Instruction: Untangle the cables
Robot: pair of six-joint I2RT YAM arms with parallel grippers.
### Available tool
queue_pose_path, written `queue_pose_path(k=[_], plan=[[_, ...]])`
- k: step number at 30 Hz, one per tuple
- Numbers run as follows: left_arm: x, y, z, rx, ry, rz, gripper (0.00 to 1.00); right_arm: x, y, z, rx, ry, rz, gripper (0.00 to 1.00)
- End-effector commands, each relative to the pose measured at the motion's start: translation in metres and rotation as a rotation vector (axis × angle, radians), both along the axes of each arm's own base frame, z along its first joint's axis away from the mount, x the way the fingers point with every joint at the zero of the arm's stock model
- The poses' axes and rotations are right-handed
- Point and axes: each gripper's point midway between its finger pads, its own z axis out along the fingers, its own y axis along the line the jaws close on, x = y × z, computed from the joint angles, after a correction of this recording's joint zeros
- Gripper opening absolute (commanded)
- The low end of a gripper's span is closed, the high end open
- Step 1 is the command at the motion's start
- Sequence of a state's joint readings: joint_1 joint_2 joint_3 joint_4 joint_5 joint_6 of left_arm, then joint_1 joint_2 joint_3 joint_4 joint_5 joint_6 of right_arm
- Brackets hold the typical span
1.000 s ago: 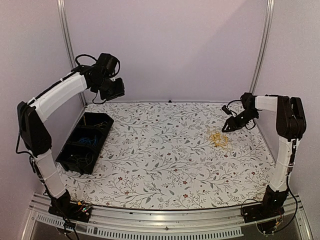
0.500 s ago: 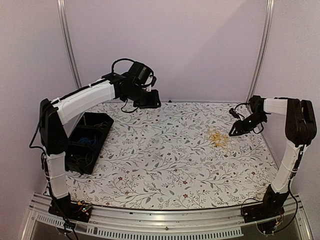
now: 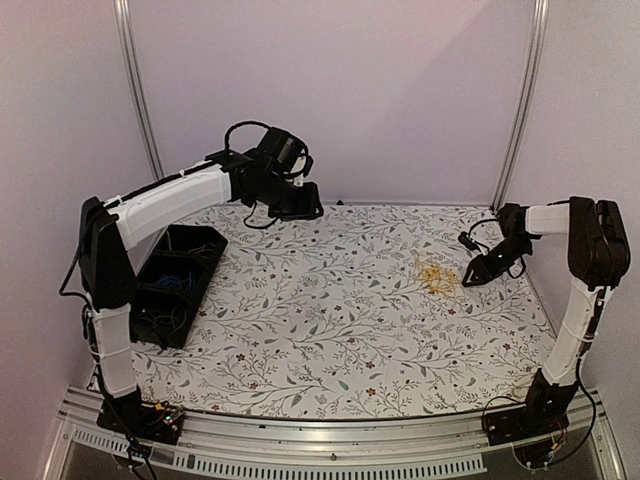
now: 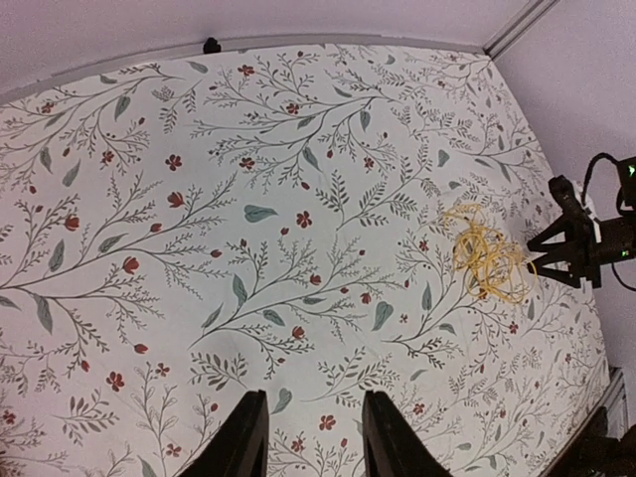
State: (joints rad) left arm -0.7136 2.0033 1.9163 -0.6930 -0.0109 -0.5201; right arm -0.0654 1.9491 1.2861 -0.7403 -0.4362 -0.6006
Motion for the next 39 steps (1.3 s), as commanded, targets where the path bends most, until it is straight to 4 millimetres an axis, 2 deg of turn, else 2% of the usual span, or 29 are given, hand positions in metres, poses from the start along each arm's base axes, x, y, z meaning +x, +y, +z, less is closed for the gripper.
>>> queue_pose_path(k=[1, 9, 13, 15, 17, 19, 21, 22, 23, 25, 29, 33, 35, 37, 39], plan=[[-0.009, 0.001, 0.014, -0.034, -0.01, 0.006, 0.36, 0.015, 0.003, -0.009, -0.025, -0.044, 0.042, 0.46], [-0.005, -0.005, 0.009, -0.058, -0.003, 0.005, 0.36, 0.02, 0.018, -0.023, -0.024, -0.038, 0.081, 0.42], [0.0, -0.015, 0.007, -0.087, -0.004, -0.007, 0.36, 0.013, 0.019, -0.03, -0.034, -0.024, 0.093, 0.29], [0.004, -0.022, 0.006, -0.107, -0.005, -0.015, 0.36, 0.006, 0.03, -0.033, -0.05, -0.022, 0.133, 0.17], [0.008, -0.03, 0.005, -0.13, -0.008, -0.023, 0.36, 0.004, 0.029, -0.033, -0.071, -0.02, 0.138, 0.02], [0.013, -0.039, 0.006, -0.161, -0.015, -0.037, 0.36, 0.003, 0.027, -0.022, -0.079, -0.028, 0.13, 0.0], [0.016, -0.056, 0.011, -0.213, -0.034, -0.083, 0.36, 0.005, 0.028, 0.005, -0.078, -0.06, 0.128, 0.0], [0.015, -0.066, 0.016, -0.217, -0.061, -0.129, 0.37, 0.011, 0.028, 0.034, -0.078, -0.115, 0.127, 0.0], [0.015, -0.071, 0.021, -0.188, -0.1, -0.156, 0.38, 0.013, 0.029, 0.055, -0.083, -0.144, 0.131, 0.0], [0.015, -0.079, 0.042, -0.119, -0.217, -0.209, 0.42, 0.015, 0.032, 0.108, -0.108, -0.248, 0.156, 0.0], [-0.004, -0.099, 0.09, -0.217, -0.38, -0.332, 0.48, 0.005, 0.047, 0.188, -0.101, -0.41, 0.234, 0.0], [-0.033, -0.136, 0.128, -0.322, -0.532, -0.452, 0.51, -0.007, 0.073, 0.248, 0.028, -0.505, 0.304, 0.0], [-0.048, -0.16, 0.14, -0.365, -0.59, -0.51, 0.52, -0.009, 0.086, 0.27, 0.117, -0.532, 0.321, 0.0], [-0.063, -0.182, 0.149, -0.4, -0.638, -0.551, 0.54, -0.011, 0.098, 0.287, 0.191, -0.544, 0.332, 0.0], [-0.07, -0.2, 0.148, -0.423, -0.658, -0.57, 0.57, -0.011, 0.106, 0.304, 0.253, -0.554, 0.336, 0.0]])
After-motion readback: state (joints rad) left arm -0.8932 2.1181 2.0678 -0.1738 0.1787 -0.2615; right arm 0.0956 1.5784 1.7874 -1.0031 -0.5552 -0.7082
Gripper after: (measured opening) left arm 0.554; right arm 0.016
